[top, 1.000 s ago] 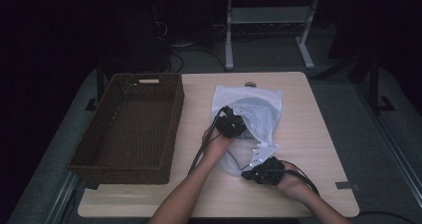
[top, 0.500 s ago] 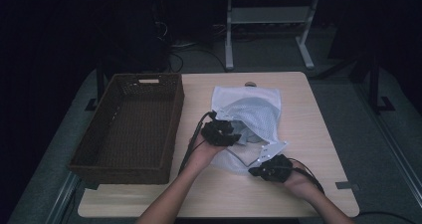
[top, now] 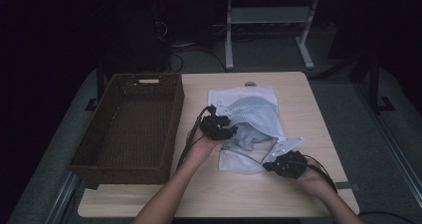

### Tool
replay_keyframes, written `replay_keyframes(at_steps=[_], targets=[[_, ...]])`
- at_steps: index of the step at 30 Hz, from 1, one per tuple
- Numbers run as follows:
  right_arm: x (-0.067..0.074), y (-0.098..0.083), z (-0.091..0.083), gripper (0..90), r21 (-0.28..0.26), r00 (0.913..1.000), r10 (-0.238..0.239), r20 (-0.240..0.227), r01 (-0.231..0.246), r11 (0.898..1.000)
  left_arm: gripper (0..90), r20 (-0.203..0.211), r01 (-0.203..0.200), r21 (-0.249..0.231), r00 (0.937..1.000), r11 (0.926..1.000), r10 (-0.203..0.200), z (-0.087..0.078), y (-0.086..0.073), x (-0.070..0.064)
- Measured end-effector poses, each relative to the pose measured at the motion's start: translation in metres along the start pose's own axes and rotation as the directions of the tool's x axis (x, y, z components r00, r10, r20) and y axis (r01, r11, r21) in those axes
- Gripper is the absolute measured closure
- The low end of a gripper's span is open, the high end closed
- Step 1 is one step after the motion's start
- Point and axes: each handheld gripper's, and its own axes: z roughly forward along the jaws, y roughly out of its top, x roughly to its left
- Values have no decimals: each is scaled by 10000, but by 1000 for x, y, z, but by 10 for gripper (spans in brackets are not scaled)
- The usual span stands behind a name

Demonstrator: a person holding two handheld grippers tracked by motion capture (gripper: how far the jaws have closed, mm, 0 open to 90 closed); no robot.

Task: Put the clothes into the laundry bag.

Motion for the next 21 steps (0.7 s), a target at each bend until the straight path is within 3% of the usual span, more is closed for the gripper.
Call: replay_keyframes(at_steps=[4,10,12,13,17,18,19,21], targets=[[0,-1,0,900,23,10000,52,-28,-52,10000,865,144,-187,-41,9997,9998,188,1,3,-2],[0,-1,1,900,-4,10000,80,22,-80,10000,885,546,-444,-165,9975,9989,452,-9,4,-10],[0,0,2,900,-34,9999,133,11,-133,9999,884,924,-833,-249,9921,9962,853,-19,4,-19],[0,0,2,900,-34,9999,133,11,-133,9999,884,924,-833,-249,9921,9962,853,-19,4,-19],[1,1,4,900,-26,9999,140,10,-140,9999,884,1857,-1383,39,9733,9904,1352,-22,-3,-37],[1,1,4,900,-26,9999,140,10,-140,9999,884,1857,-1383,39,9733,9904,1352,-22,-3,-37],[1,2,4,900,-20,9998,173,21,-173,9998,884,2128,-1547,286,9663,9875,1452,-17,-9,-43],[1,2,4,900,-21,9999,167,34,-167,9999,884,2327,-1638,549,9614,9850,1469,-11,-16,-47]])
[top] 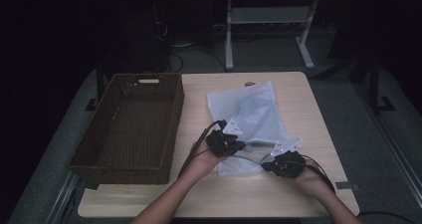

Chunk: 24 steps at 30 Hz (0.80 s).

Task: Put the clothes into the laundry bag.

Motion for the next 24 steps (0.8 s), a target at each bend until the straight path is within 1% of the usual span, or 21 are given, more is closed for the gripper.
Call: replay_keyframes(at_steps=[2,3,5,6,7,8,10,12,13,14,15,17,18,20,21,24], targets=[[0,0,0,900,12,10000,22,0,-22,10000,884,330,109,236,9994,9997,-116,10,-7,-2],[0,0,0,900,12,10000,19,8,-19,10000,884,449,96,391,9989,9992,-113,15,-10,-3],[0,0,0,900,19,10000,34,11,-34,10000,884,521,25,704,9986,9975,-62,23,-13,-5],[0,0,0,900,19,10000,34,11,-34,10000,882,521,25,704,9986,9975,-62,23,-13,-5],[0,0,0,900,9,10000,4,18,-4,10000,882,578,80,931,9982,9956,-134,30,-16,-5],[0,0,0,900,8,10000,6,13,-6,10000,880,544,90,1026,9984,9947,-147,33,-17,-5],[0,0,0,900,1,10000,25,8,-25,10000,872,524,95,1073,9985,9942,-152,35,-18,-5],[0,0,0,897,-32,10000,26,-23,-26,10000,857,518,244,1145,9982,9931,-305,41,-21,-4],[0,0,0,897,-32,10000,26,-23,-26,10000,846,518,244,1145,9982,9931,-305,41,-21,-4],[-1,0,0,896,-58,10000,30,-9,-30,10000,846,561,351,1081,9976,9935,-414,41,-21,-4],[-1,0,-1,882,-157,10000,80,-21,-80,9998,815,572,408,1055,9973,9936,-470,41,-21,-4],[-1,0,-3,835,-237,9999,134,-17,-135,9996,784,570,405,1058,9973,9936,-468,40,-21,-4],[-1,0,-3,835,-237,9999,134,-17,-135,9996,784,594,385,1041,9972,9938,-449,39,-21,-5],[-1,0,-6,735,-393,9998,222,4,-222,9990,721,590,438,855,9971,9954,-490,34,-20,-7],[0,1,-10,648,-507,9996,275,13,-274,9983,672,609,447,735,9969,9963,-493,29,-19,-8],[1,1,-15,521,-656,9987,508,81,-502,9966,581,601,636,415,9960,9971,-661,18,-19,-9]])
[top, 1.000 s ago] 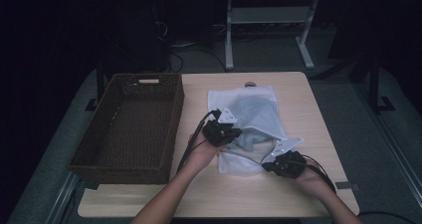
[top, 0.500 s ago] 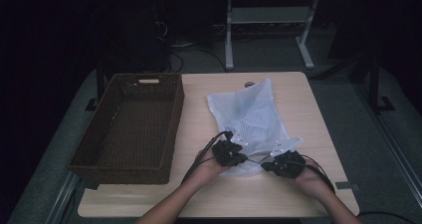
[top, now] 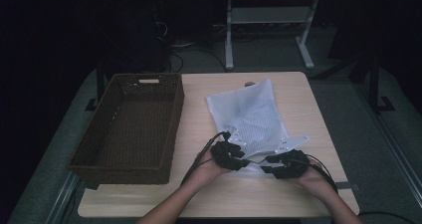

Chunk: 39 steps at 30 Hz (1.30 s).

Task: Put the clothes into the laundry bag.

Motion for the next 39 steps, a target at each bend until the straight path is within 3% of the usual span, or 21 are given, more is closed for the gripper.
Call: replay_keyframes(at_steps=[7,10,14,15,21,27,32,39], targets=[[1,-2,-8,392,-82,9998,114,130,-113,9999,468,85,256,-392,9996,9989,-253,-22,-8,-2],[1,-1,-15,285,-267,9994,281,211,-276,9993,407,6,283,-537,9996,9982,-283,-33,-16,-1],[3,-1,-19,228,-368,9994,306,167,-300,9989,337,-176,424,-692,9989,9967,-437,-44,-26,0],[3,-3,-22,181,-490,9990,340,281,-326,9983,307,-382,480,-663,9980,9966,-506,-49,-33,1],[3,-10,-27,112,-794,9973,353,638,-302,9964,176,-854,756,-464,9932,9961,-794,-55,-52,-3],[2,-21,-33,62,-1053,9935,582,983,-478,9933,143,-1053,860,-272,9905,9959,-885,-56,-66,-8],[0,-31,-39,57,-1287,9890,850,1207,-694,9893,140,-1250,716,-251,9894,9971,-741,-58,-72,-10],[-4,-43,-49,58,-1617,9812,1193,1519,-944,9823,140,-1281,893,-524,9872,9946,-954,-63,-81,-15]])
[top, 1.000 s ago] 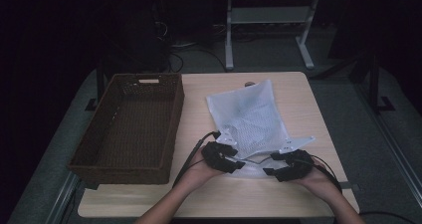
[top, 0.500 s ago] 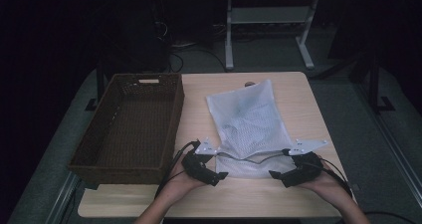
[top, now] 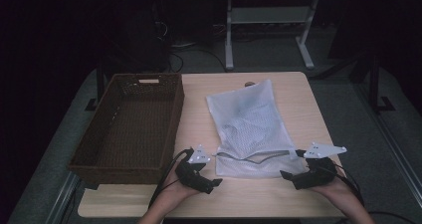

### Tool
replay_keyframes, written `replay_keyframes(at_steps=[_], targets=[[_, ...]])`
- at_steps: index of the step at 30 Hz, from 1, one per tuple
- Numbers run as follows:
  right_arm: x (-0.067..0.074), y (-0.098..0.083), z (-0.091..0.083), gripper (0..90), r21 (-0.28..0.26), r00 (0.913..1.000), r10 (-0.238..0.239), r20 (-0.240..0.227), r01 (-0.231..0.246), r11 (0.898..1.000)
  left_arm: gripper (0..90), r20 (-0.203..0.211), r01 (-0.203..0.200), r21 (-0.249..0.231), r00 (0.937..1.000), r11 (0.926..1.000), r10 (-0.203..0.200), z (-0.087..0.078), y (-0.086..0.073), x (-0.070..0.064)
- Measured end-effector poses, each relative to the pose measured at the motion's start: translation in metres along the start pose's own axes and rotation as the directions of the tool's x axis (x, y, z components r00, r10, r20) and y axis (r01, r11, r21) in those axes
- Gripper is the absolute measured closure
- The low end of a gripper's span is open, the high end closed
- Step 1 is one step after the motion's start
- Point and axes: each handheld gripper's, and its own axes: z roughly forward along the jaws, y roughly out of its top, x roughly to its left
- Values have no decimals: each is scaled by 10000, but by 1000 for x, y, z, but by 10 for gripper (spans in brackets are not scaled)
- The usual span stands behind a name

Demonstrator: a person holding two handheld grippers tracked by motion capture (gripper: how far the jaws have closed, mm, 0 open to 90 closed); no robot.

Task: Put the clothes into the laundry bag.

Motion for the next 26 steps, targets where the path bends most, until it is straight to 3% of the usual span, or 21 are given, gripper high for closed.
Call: replay_keyframes(at_steps=[4,10,12,15,26], targets=[[-2,-9,-6,58,-80,9998,176,103,-175,9998,131,-167,58,-131,9998,9999,-60,-4,-5,-1],[-5,-25,-10,57,-91,9996,111,245,-109,9999,132,-74,-135,101,9999,9999,136,-1,-7,-1],[-10,-29,-7,55,213,9996,-106,262,100,9997,132,69,-91,170,9999,9998,90,2,-8,1],[-15,-34,-4,55,433,9997,59,223,-69,9990,132,62,-130,268,9999,9996,128,3,-10,2],[-14,-34,-9,55,235,9994,-15,335,7,9997,132,52,32,245,10000,9997,-33,3,-12,7]])
